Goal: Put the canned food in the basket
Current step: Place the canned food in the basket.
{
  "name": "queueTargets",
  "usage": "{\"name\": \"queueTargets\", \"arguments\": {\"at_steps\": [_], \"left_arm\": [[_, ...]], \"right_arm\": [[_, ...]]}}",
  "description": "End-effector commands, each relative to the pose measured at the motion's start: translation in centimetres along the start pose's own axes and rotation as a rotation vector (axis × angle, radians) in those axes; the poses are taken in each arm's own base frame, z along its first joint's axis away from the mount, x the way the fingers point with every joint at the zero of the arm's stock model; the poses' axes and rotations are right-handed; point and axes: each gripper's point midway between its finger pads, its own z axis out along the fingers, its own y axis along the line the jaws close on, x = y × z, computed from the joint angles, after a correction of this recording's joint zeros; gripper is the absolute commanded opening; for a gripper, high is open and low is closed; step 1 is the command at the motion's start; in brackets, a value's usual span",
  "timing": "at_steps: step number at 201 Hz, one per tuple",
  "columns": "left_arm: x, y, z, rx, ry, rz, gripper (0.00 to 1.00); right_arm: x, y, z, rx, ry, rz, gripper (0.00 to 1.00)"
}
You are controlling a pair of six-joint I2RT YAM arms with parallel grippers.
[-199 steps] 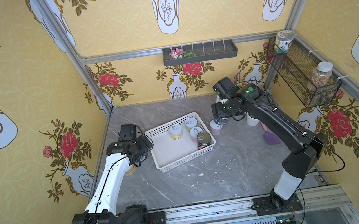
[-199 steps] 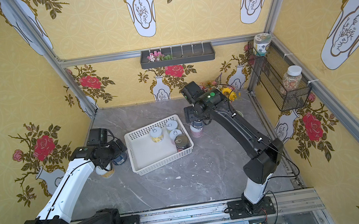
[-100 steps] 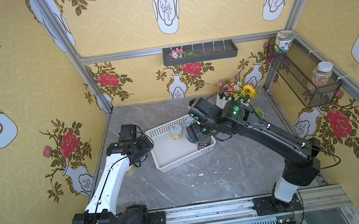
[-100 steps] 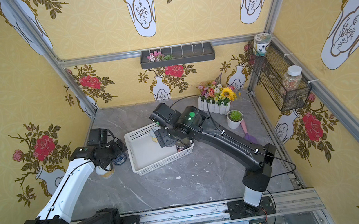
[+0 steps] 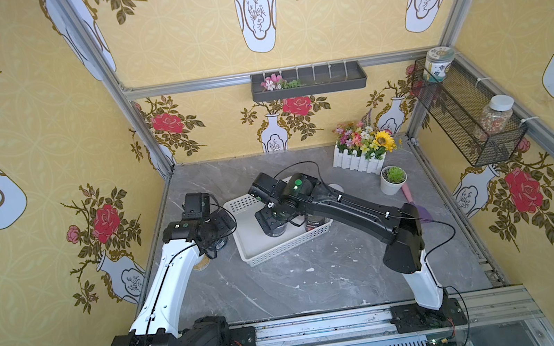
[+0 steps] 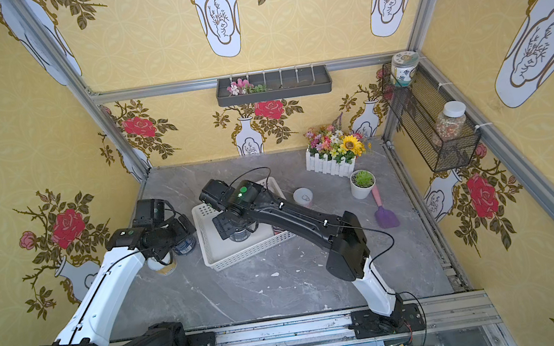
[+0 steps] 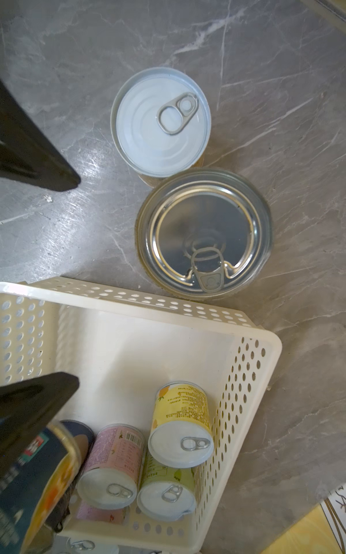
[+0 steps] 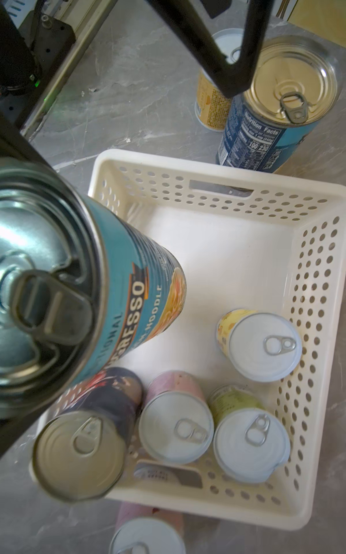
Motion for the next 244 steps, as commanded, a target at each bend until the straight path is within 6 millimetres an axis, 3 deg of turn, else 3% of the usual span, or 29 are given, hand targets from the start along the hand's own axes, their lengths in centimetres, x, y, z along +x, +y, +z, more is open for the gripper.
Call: {"name": "queueTargets", "arguments": {"at_steps": [1,26,43,96,127,184,244], "left_arm": [[-0.2,0.1,-0.1,-0.001,-0.017,0.001,1.0],[-0.3,0.2,-0.2,-0.001,-0.024,-0.003,1.0],[-0.4,0.1,-0.4,0.004,-0.029,-0.003,1.0],[-0.5,0.1,-0.7,0.011,-0.039,-0.004,1.0],[-0.5,0.1,-0.7,0.013,-0.041,-0.004,1.0],[-0.5,0.2,-0.6,0.004,-0.038,-0.005,1.0],[-0.5,0.2,-0.7,0.009,-0.04,-0.005,1.0]], "right_arm": [[-2.3,0.7,1.1,-0.026,-0.067,0.013,0.72],[-1.7,-0.3,2.6,-0.012,-0.043,0.024,0.71],[0.1,-1.0,3.7,0.008,0.0,0.019,0.71],[3.6,-3.7,2.9,0.11,0.062,0.0,0.72],[5.5,-4.7,3.7,0.137,0.084,-0.001,0.73],[6.1,-5.6,5.6,0.175,0.133,0.01,0.75],[6.5,-6.4,6.0,0.197,0.144,0.019,0.86]]}}
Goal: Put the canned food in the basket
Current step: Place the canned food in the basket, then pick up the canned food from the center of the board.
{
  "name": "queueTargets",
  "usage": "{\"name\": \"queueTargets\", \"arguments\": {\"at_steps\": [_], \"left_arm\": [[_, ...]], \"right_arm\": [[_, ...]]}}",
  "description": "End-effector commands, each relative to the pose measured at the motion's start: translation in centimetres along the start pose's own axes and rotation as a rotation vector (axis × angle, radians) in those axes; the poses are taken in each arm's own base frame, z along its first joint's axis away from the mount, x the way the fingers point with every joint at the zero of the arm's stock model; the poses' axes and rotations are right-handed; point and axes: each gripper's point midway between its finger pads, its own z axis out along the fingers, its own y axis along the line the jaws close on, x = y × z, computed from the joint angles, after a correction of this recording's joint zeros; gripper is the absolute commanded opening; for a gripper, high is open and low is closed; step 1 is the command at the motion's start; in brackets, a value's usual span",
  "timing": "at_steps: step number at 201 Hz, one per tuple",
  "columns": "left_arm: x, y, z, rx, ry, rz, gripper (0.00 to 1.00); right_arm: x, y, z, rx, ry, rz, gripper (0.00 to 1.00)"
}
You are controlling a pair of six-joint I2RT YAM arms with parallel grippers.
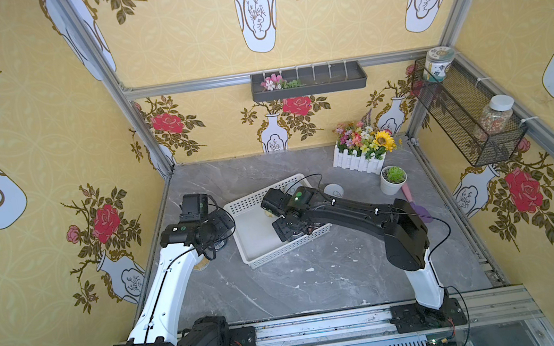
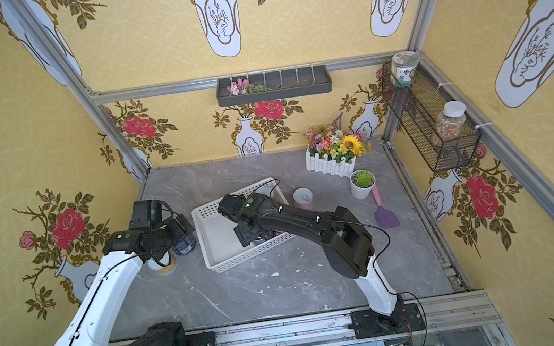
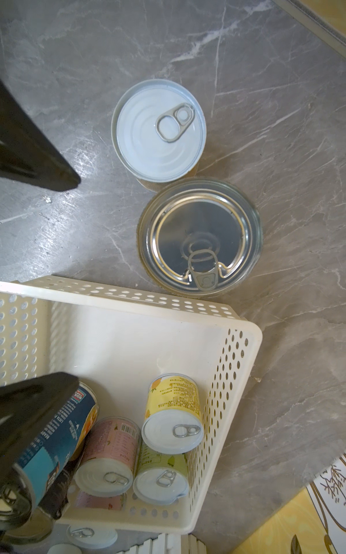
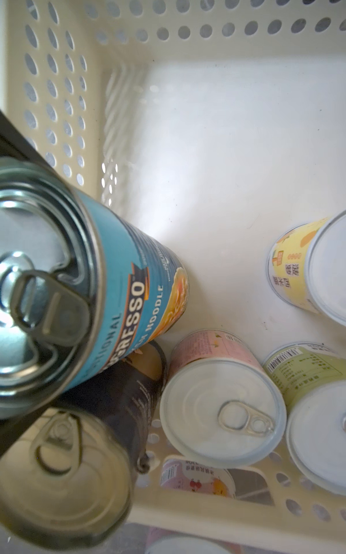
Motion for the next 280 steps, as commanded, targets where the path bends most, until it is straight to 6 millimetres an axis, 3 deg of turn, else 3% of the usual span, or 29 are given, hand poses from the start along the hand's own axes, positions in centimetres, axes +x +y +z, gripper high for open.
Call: {"name": "queueTargets", "arguments": {"at_steps": [1,53,87,133,176,206,230,280], "left_arm": [[-0.1,0.1,0.2,-0.003,-0.008,0.001,1.0],[-0.3,0.4,0.4,-0.025,-0.01,0.0,1.0],[-0.6,1.0,0.6,-0.055,-0.012,-0.012,1.0],[-1.5,3.0,2.0,-0.205,0.029,-0.064,1.0],[-1.4,1.1,3.8,-0.2,0.192,-0.12,1.0],[-2.1,1.4,4.4,-0.215,0.198,-0.171,1.0],[-2.4,2.0,5.3,-0.193,0.21,-0.22,1.0],[-2.2,2.7,6.7,-0.232,0.255,-0.24,1.0]], "right_arm": [[0.5,-0.7,-0.2,0.03,0.015,0.004,0.86],[0.4,-0.7,-1.2,0.013,-0.004,0.016,1.0],[0.1,-0.6,-2.3,-0.013,-0.033,0.02,0.97],[-0.2,-0.9,-6.9,-0.071,-0.133,0.021,0.97],[1.0,-2.9,-12.9,-0.165,-0.28,0.048,0.97],[3.3,-5.7,-13.1,-0.113,-0.314,0.054,0.97],[4.0,-7.9,-13.5,-0.108,-0.321,0.094,0.97],[4.2,-8.7,-15.6,-0.159,-0.389,0.122,0.97]]}}
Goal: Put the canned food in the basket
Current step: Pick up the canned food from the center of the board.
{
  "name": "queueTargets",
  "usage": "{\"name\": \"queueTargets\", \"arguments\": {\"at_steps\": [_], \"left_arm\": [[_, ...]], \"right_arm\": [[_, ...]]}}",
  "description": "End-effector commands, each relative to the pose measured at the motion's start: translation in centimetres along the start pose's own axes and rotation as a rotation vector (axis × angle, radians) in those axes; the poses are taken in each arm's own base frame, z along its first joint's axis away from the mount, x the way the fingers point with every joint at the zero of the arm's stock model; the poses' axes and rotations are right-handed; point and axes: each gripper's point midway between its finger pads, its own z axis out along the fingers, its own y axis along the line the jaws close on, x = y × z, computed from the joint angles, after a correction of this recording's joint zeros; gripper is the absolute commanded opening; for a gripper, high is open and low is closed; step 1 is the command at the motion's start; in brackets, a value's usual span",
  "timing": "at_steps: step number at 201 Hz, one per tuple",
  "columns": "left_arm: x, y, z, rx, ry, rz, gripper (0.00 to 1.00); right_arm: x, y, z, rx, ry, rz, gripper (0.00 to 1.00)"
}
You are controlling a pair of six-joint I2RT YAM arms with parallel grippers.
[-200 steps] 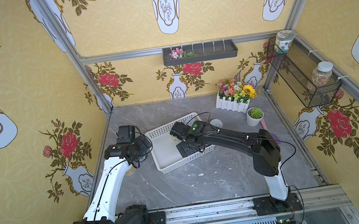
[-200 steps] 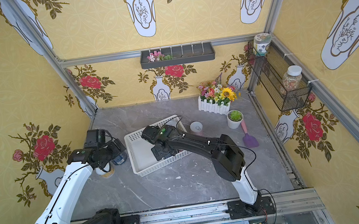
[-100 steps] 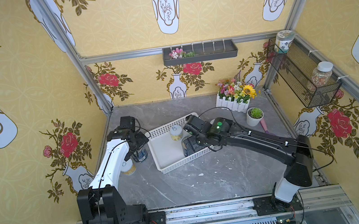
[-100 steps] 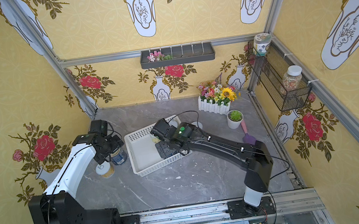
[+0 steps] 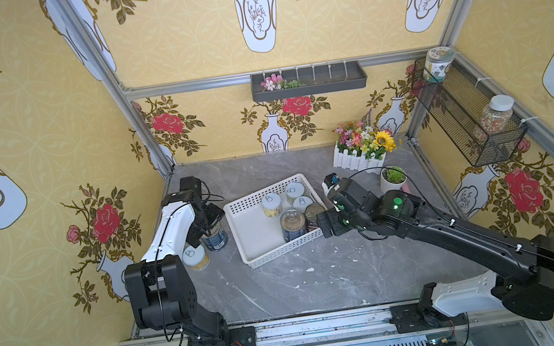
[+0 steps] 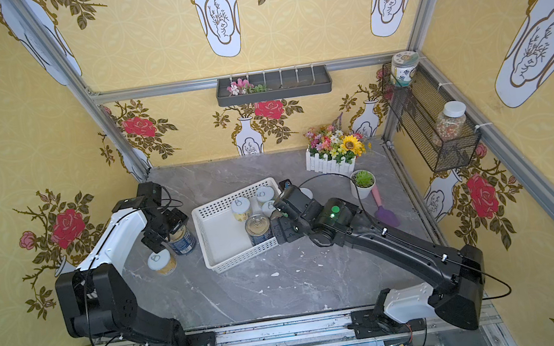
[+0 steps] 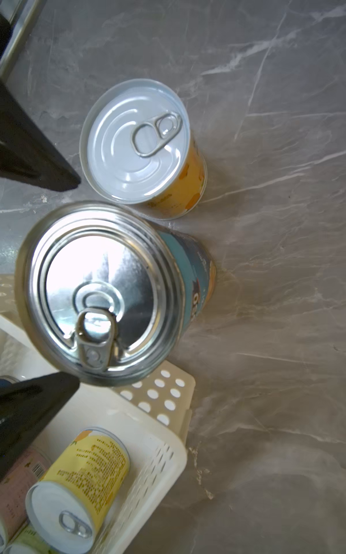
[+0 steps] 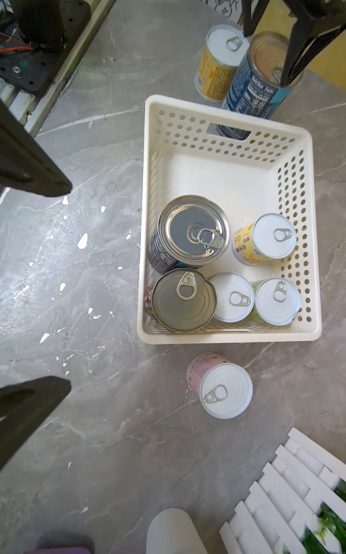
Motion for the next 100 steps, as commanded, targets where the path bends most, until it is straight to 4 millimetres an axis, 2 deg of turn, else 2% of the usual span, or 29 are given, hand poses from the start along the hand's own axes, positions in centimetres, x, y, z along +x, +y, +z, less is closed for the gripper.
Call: {"name": "queueTargets", "arguments": {"at_steps": [1,100], "left_arm": [[0.3,-0.1,0.4,0.003,0.027,-0.001,1.0],[-0.5,0.3,1.8,-0.063,0.033,0.0,1.0]], "right_arm": [[-1.0,0.3,-0.4,-0.022,-0.046,0.005,0.97],[-0.7,0.4,0.5,-0.008,-0.018,-0.005,0.97]]}}
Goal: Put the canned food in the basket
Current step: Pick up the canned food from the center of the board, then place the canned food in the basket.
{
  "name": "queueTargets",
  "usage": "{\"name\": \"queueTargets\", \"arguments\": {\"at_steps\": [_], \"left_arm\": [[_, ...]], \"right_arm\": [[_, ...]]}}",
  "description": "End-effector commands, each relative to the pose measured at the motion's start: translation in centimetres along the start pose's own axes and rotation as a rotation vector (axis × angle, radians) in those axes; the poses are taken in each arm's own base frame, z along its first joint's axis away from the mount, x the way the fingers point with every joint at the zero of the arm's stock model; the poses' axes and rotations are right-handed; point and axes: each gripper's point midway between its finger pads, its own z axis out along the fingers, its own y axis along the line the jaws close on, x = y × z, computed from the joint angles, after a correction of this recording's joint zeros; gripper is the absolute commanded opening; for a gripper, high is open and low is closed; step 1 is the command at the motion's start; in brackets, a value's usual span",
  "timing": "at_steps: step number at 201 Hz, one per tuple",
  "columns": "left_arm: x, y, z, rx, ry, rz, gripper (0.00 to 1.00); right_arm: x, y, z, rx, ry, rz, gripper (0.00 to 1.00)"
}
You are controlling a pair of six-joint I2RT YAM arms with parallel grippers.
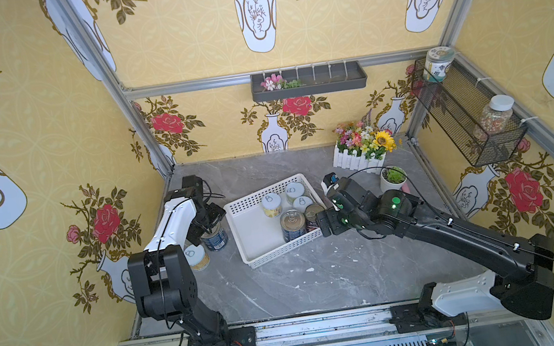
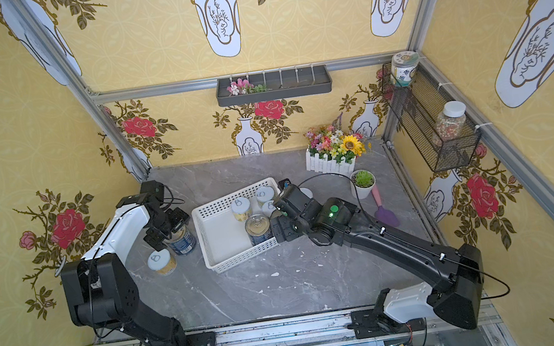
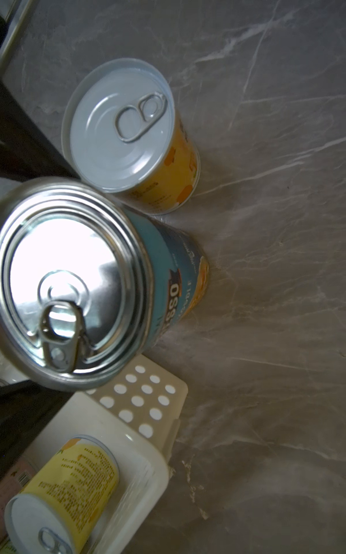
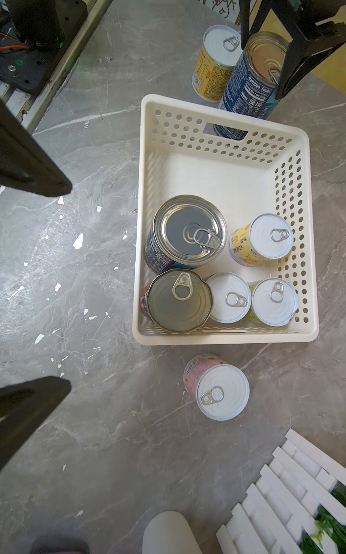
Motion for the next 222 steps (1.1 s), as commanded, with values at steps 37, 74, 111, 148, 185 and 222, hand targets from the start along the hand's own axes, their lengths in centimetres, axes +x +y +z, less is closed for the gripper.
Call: {"name": "queueTargets", "arguments": {"at_steps": [37,74,111,148,185,222], "left_arm": [[0.0,0.5,0.4,-0.026,-0.002,0.004,0.92],[0.1,0.7,0.1,-0.032,0.002,-0.005,0.55],[0.3,0.7,-1.6,-0.014,0.0,-0.02,0.42],[0.2,0.3,-7.2,0.084,-0.066,-0.038,0.42],[2.1,-1.1,-13.6,0.303,-0.092,-0.035,0.41],[5.6,-2.7,-17.8,0.472,-0.083,-0.025,0.41]], "right_arm": [[-0.5,0.3,0.0,-0.008,-0.016,0.002,0.97],[-0.4,0.3,0.1,-0.011,-0.013,0.002,0.97],[-0.4,0.3,0.4,-0.008,-0.004,-0.003,0.97],[-0.3,0.4,0.7,-0.005,0.003,-0.004,0.97],[-0.5,0.2,0.5,0.002,-0.008,0.002,0.97],[-0.7,-0.2,-0.2,0.001,-0.035,0.016,0.97]]}}
